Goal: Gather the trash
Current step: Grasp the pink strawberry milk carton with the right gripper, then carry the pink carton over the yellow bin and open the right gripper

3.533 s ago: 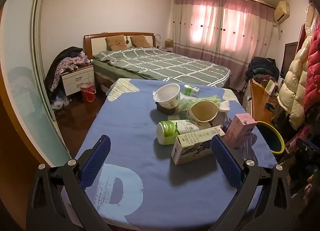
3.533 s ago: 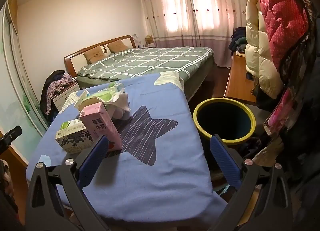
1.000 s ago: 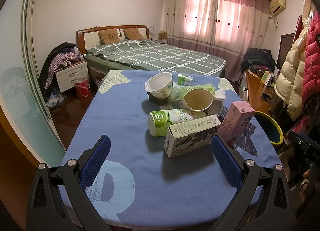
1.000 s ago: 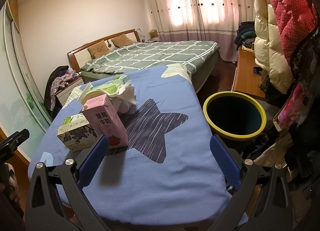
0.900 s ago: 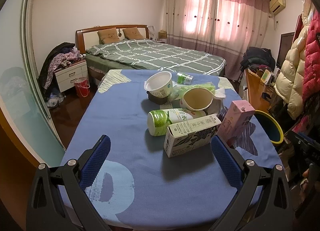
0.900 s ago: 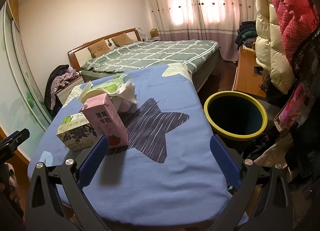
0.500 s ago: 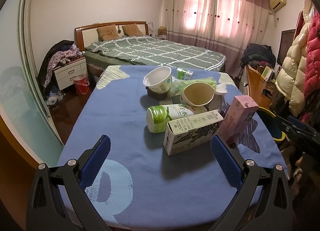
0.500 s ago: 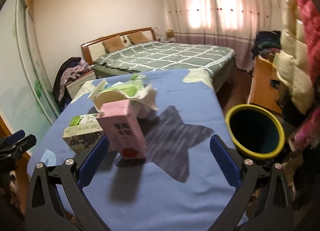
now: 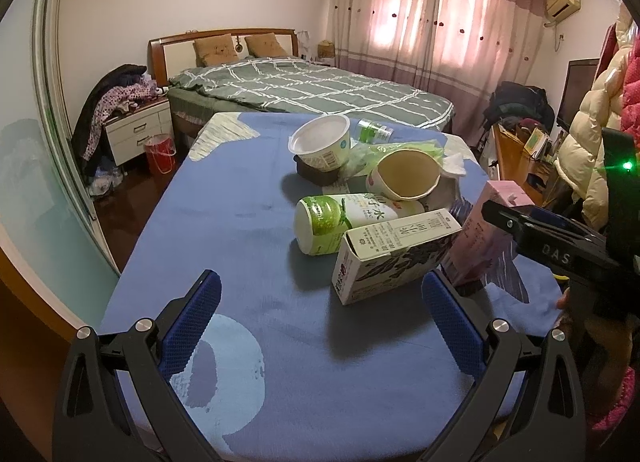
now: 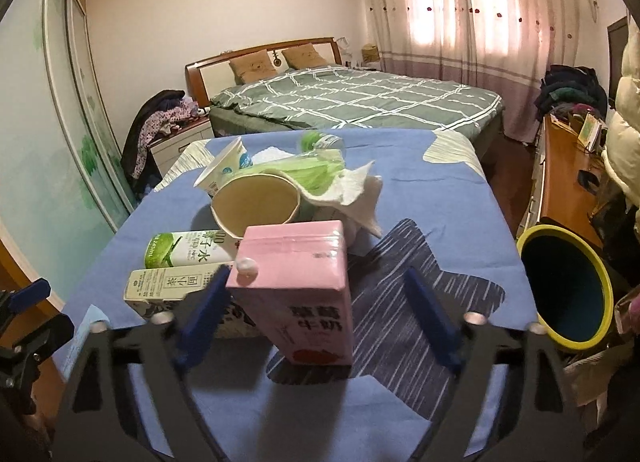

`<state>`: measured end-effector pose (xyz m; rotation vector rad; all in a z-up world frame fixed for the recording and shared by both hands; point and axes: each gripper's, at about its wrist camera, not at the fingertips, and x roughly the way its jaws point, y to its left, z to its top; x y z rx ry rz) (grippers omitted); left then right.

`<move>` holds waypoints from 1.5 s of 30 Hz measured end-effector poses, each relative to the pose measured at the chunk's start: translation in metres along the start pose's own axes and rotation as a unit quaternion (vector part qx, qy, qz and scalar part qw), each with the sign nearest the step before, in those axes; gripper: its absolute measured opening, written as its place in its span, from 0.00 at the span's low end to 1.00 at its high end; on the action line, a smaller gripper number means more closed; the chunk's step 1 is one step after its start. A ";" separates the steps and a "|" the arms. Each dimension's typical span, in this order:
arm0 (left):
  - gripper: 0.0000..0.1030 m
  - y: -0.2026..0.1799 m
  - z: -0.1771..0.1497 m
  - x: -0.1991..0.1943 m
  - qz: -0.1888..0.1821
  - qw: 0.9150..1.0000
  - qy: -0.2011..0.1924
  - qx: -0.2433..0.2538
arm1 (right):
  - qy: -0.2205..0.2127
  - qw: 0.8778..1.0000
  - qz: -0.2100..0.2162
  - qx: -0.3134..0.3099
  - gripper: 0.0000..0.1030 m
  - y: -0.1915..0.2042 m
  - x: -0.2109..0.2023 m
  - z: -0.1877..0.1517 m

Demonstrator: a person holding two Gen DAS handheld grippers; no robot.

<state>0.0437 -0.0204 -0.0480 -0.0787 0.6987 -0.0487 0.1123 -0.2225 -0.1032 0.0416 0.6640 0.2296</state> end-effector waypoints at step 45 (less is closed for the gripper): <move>0.96 -0.046 0.027 0.088 -0.058 0.998 0.001 0.039 | -0.004 0.936 -0.292 0.198 0.67 -0.285 0.018 -0.017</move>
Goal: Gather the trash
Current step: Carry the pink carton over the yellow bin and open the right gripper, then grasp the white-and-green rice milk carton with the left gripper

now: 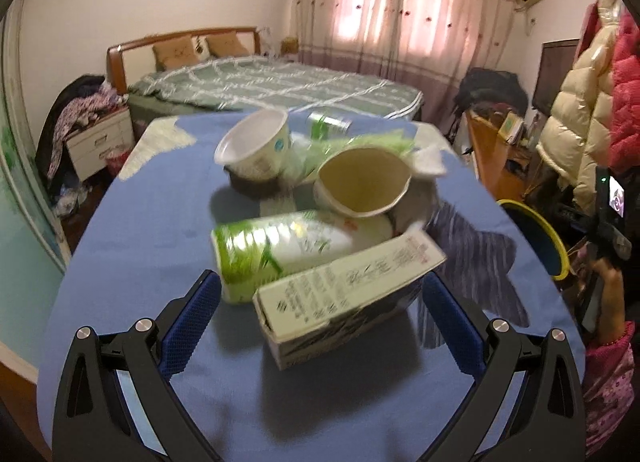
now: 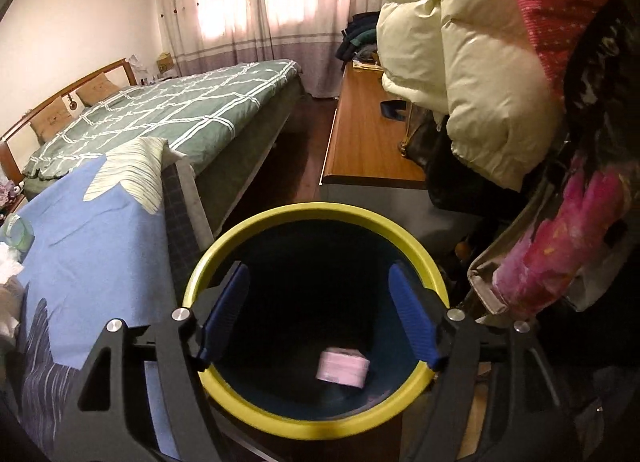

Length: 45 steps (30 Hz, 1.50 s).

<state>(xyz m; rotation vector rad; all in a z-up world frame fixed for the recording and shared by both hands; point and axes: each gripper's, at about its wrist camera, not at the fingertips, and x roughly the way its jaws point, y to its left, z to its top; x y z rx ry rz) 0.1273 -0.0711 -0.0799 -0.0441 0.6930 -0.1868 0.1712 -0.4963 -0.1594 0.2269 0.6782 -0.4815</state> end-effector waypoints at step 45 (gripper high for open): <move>0.96 -0.033 -0.019 0.046 -0.187 0.948 0.164 0.200 | -0.006 0.998 0.063 -0.001 0.73 0.007 -0.036 -0.011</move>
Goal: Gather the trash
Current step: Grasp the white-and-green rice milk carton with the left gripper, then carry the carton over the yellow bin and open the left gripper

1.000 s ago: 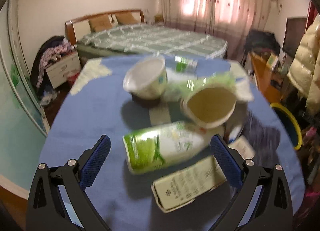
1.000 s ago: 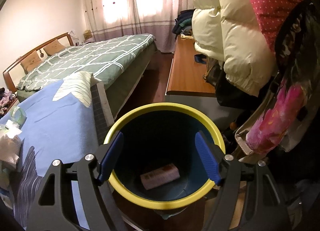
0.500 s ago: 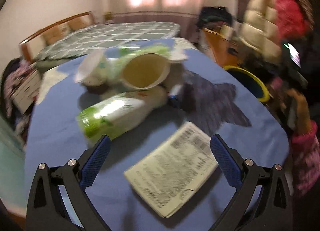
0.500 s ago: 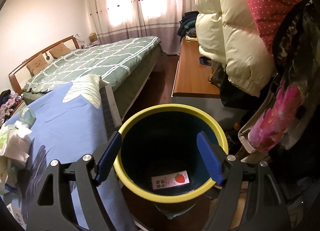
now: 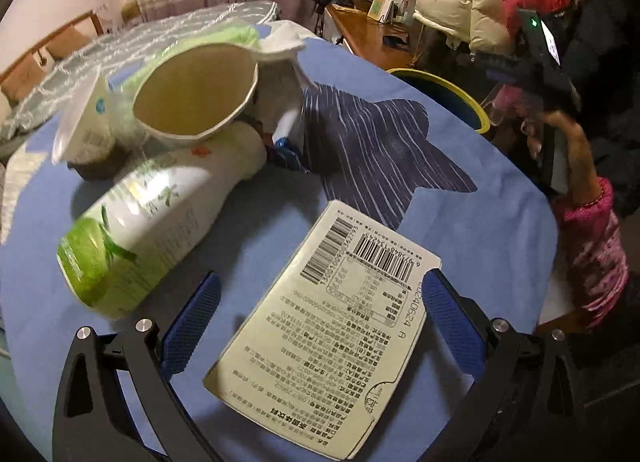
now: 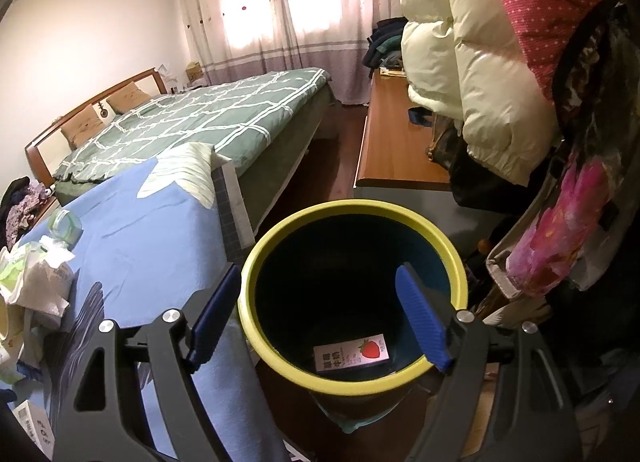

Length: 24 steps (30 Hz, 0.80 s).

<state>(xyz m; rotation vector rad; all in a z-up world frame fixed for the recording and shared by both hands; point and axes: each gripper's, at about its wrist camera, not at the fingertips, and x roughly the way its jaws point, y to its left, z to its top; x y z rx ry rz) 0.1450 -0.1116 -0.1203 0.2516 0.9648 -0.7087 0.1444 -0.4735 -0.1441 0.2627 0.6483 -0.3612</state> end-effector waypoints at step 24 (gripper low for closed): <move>0.72 -0.036 -0.006 0.016 0.106 0.989 0.064 -0.080 | -0.012 0.999 0.025 0.021 0.74 -0.014 -0.022 -0.009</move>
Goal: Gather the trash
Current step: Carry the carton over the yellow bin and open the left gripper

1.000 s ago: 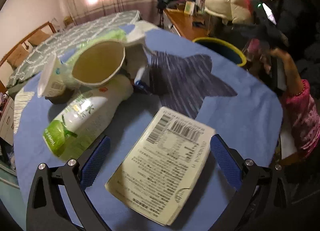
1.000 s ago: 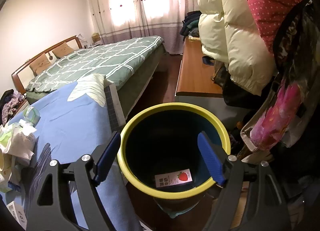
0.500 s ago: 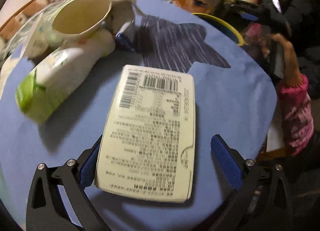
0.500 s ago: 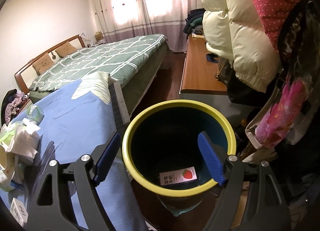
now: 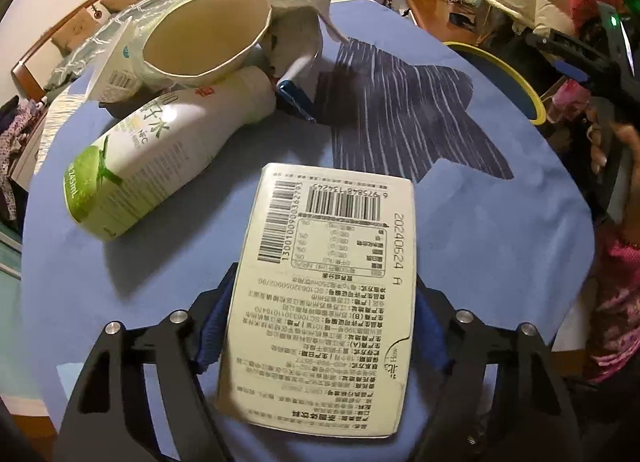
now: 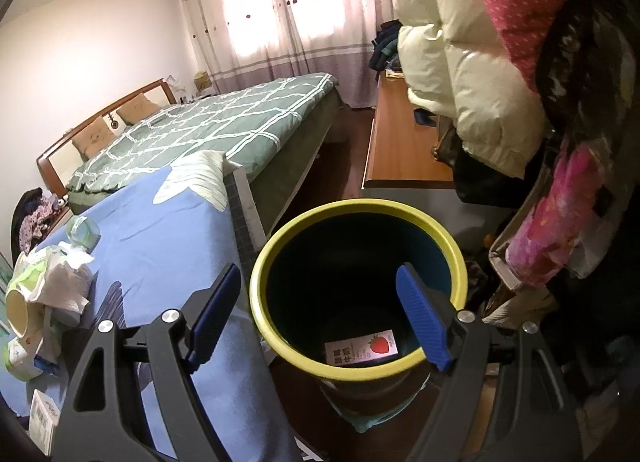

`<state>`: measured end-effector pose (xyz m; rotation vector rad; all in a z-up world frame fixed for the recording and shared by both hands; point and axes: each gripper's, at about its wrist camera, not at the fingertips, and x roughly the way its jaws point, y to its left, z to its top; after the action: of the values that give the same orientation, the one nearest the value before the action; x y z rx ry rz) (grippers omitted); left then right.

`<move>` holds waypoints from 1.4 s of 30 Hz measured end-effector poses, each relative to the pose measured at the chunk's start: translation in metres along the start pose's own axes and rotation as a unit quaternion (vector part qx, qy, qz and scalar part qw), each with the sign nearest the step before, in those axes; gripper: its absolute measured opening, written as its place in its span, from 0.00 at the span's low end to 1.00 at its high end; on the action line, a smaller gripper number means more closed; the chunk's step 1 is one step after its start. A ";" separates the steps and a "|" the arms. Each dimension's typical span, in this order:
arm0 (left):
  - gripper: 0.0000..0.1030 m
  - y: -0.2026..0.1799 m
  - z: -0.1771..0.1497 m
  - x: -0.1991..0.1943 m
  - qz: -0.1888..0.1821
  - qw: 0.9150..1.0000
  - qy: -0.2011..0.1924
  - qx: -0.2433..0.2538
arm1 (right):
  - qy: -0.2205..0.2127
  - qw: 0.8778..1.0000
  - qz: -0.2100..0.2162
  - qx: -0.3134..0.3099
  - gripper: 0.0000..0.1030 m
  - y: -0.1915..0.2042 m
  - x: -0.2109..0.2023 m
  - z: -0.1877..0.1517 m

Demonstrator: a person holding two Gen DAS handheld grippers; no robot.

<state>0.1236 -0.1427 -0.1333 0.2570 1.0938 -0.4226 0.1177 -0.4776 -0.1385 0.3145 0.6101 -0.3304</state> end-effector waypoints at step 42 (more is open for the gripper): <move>0.87 -0.249 0.269 0.096 -0.111 0.983 -0.098 0.111 | 0.004 0.994 -0.047 0.096 0.77 -0.121 -0.042 -0.025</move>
<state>0.2638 -0.4933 -0.0997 0.2850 0.8845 -0.7560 0.0255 -0.5682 -0.1551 0.4730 0.6032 -0.4798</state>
